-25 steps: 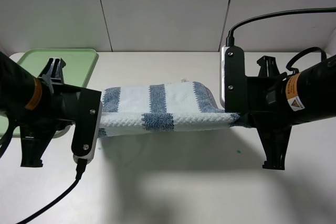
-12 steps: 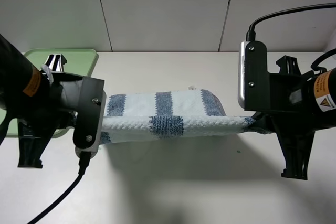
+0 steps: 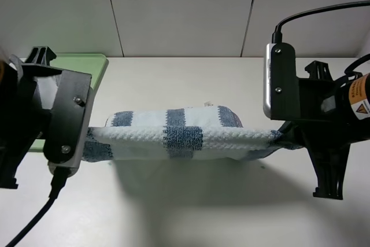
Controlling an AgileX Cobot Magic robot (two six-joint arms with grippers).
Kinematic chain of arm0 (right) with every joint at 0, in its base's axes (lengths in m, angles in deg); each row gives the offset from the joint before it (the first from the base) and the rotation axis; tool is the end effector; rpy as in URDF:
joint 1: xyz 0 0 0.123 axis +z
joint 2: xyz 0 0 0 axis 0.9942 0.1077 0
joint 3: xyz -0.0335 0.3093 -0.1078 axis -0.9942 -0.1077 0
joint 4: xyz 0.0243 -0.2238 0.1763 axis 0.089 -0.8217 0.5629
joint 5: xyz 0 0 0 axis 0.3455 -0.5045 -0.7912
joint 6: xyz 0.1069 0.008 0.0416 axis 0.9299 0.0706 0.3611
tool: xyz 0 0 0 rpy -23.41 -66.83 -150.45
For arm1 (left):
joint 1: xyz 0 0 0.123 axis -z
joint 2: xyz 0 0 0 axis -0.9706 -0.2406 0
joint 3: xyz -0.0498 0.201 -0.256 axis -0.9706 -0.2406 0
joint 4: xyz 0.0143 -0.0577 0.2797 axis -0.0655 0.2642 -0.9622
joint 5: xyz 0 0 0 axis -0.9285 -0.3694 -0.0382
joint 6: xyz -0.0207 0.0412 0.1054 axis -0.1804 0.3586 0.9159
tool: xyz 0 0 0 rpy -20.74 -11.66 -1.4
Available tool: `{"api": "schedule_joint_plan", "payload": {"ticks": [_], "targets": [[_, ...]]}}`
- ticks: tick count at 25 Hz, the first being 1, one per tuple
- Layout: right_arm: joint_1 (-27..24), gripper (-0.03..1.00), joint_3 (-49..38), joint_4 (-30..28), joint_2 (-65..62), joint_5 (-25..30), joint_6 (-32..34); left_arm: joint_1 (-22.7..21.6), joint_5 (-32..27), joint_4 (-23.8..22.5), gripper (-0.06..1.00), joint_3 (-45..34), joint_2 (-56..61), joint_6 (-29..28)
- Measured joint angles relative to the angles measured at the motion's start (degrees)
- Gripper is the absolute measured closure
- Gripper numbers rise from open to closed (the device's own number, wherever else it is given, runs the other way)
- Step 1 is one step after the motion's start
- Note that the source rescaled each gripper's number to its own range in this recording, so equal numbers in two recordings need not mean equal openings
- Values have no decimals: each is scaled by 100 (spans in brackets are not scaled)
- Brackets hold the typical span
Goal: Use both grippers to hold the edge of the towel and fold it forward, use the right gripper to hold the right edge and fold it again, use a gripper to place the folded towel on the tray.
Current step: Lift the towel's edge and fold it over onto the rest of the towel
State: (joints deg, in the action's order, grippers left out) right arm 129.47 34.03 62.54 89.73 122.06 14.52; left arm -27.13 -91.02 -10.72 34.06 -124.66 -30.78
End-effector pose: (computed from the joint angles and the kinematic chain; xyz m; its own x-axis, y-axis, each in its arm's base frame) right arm 0.1570 0.1390 0.2426 -0.0350 -0.9741 -0.2233 -0.9270 0.1151 -0.3571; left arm 0.1732 -0.1545 0.2743 0.0635 0.9924 -0.1054 0.8944 -0.0098 0.4471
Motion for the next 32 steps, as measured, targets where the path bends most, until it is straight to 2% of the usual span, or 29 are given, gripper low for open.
{"api": "schedule_joint_plan", "payload": {"ticks": [14, 32], "targets": [[0, 97, 231, 0, 0, 93, -51, 0, -94, -5, 94, 0, 0, 8], [0, 97, 231, -52, 0, 110, -60, 0, 134, -677, 94, 23, 0, 21]]}}
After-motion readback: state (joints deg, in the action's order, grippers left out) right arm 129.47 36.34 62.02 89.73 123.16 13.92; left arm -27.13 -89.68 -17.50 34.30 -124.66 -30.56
